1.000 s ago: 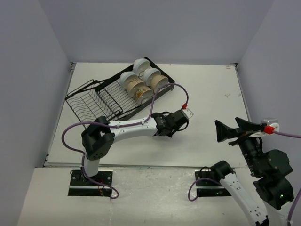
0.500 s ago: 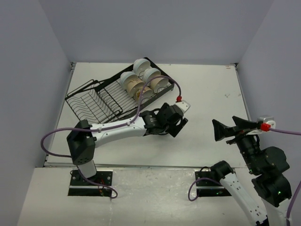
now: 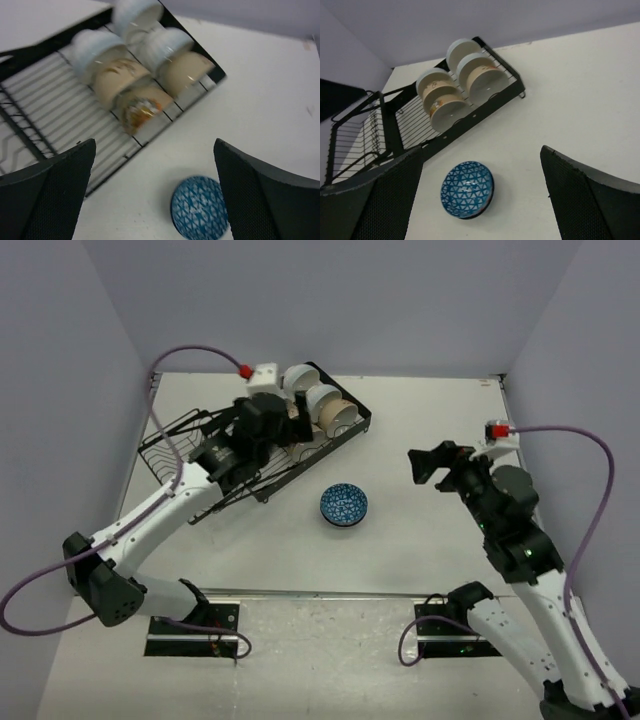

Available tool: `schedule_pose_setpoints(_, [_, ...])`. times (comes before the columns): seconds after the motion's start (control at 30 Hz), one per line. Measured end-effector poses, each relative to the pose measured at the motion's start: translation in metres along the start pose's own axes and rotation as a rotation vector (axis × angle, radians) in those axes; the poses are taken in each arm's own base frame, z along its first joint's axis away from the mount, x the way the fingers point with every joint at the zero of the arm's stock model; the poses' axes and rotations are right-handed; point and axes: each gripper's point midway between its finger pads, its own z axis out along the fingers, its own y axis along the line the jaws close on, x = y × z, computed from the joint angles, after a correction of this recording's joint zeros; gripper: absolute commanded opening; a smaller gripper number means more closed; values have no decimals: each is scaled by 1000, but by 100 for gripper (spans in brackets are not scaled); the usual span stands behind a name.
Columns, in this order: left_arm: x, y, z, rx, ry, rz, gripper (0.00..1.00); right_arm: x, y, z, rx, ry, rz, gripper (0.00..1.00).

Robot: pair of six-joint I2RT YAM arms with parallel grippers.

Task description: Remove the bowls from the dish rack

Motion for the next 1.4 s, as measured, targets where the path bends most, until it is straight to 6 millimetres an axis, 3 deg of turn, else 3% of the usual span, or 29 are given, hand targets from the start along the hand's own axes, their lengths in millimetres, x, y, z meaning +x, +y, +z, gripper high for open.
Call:
schedule_pose_setpoints(0.1, [-45,82,-9,-199,-116,-161,100,23,9,51,-60,86,125,98])
schedule_pose_setpoints(0.17, [-64,115,-43,-277,-196,-236,100,45,7,86,-90,154,233,94])
schedule_pose_setpoints(0.33, [-101,147,-151,-280,-417,-355,100,96,7,156,-123,274,465,81])
schedule_pose_setpoints(0.4, [-101,162,-187,-269,-488,-387,100,107,10,178,-148,282,535,74])
schedule_pose_setpoints(0.47, [-88,175,-205,-277,-517,-391,100,116,12,200,-172,291,600,67])
schedule_pose_setpoints(0.53, [-67,186,-204,-310,-495,-364,100,124,14,222,-192,301,656,63])
schedule_pose_setpoints(0.6, [-41,194,-189,-348,-443,-322,100,132,15,242,-208,311,710,56])
schedule_pose_setpoints(0.7, [3,203,-163,-391,-347,-248,100,139,17,270,-230,308,772,55])
schedule_pose_setpoints(0.77, [20,207,-155,-401,-306,-212,100,144,18,282,-238,313,795,55])
schedule_pose_setpoints(1.1, [18,204,-153,-387,-314,-190,100,135,39,325,-293,301,820,55])
schedule_pose_setpoints(1.2, [16,203,-152,-380,-316,-183,100,144,39,331,-287,317,841,55])
schedule_pose_setpoints(1.4, [16,200,-151,-365,-315,-176,100,144,40,333,-275,304,846,55])
